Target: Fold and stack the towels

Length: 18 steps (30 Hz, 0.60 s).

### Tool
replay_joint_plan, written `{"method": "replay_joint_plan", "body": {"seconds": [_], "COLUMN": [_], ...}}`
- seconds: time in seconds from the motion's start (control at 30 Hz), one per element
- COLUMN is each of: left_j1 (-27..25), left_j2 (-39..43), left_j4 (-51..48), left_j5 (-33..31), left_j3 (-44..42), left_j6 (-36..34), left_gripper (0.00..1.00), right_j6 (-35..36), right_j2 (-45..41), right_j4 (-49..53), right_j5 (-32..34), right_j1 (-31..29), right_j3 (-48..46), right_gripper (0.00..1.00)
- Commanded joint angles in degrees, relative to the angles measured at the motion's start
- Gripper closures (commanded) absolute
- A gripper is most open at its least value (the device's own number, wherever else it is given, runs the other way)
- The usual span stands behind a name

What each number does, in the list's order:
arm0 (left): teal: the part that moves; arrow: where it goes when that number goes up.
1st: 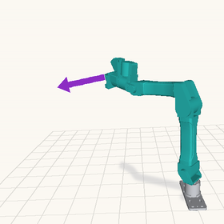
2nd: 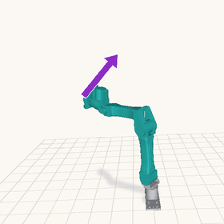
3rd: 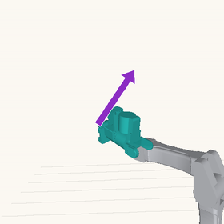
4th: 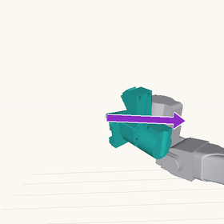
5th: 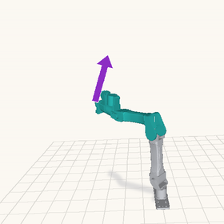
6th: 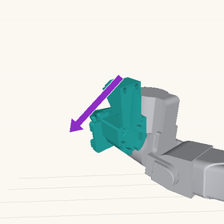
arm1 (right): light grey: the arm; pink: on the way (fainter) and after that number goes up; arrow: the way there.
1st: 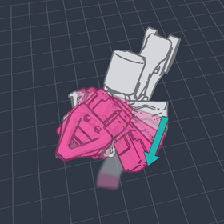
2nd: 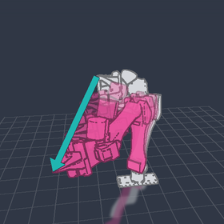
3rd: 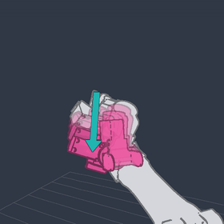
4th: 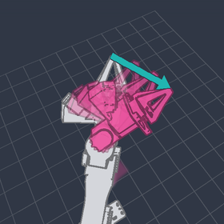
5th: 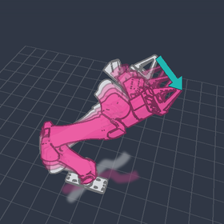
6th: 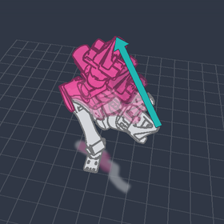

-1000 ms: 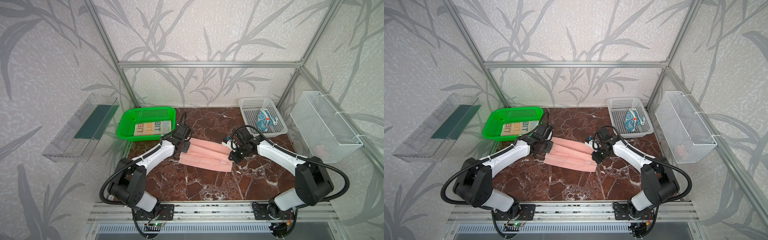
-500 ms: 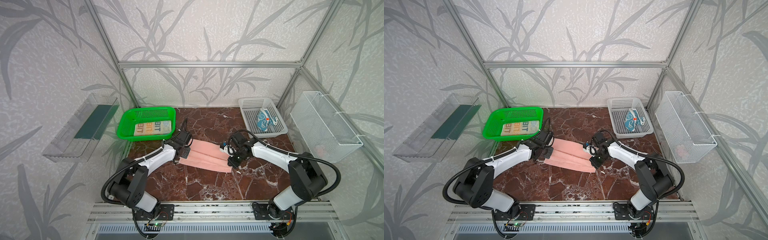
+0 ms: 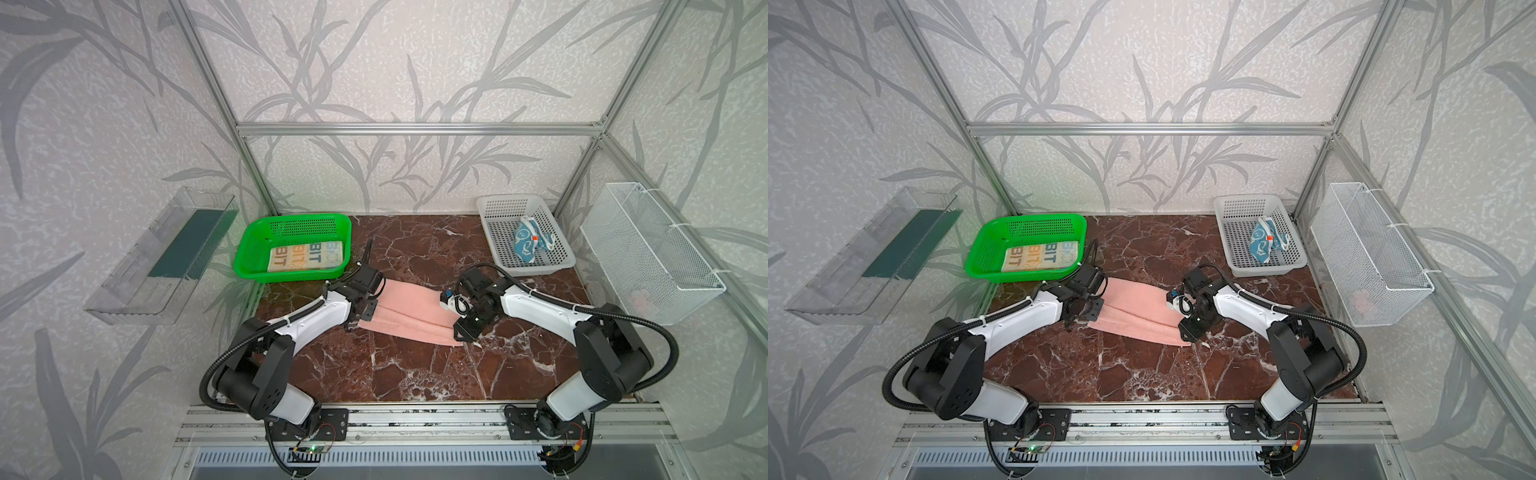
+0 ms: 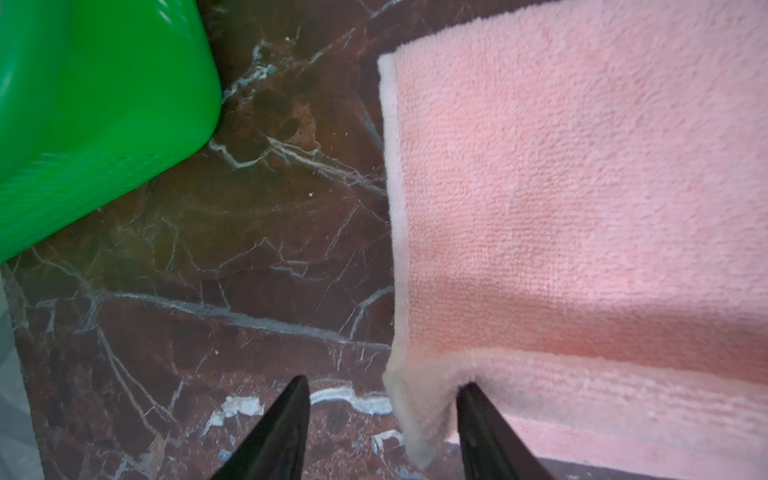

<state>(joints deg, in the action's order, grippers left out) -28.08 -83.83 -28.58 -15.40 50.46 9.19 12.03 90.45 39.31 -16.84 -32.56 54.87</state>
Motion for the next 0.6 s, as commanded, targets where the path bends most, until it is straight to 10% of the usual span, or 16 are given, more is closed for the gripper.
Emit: {"method": "replay_joint_plan", "body": {"seconds": [0.0,0.27,0.57], "left_j1": [-0.23,-0.15,0.49], "left_j2": [6.81,18.9,7.93], "left_j4": [-2.11,5.36,2.02], "left_j5": [-3.04,-1.91,3.06], "left_j3": [0.23,-5.38,-0.5], "left_j6": [4.78,5.88,10.17], "left_gripper": [0.39,0.19,0.01], "right_j6": [-0.82,-7.51,-20.04], "right_j2": [-4.92,-10.83,-6.63], "right_j4": [0.79,-4.54,-13.61], "right_j5": [-1.61,-3.18,-4.29], "right_j1": [-0.39,-0.42,-2.12], "right_j3": [-0.86,-1.67,-1.64], "right_gripper": [0.55,0.55,0.55]}}
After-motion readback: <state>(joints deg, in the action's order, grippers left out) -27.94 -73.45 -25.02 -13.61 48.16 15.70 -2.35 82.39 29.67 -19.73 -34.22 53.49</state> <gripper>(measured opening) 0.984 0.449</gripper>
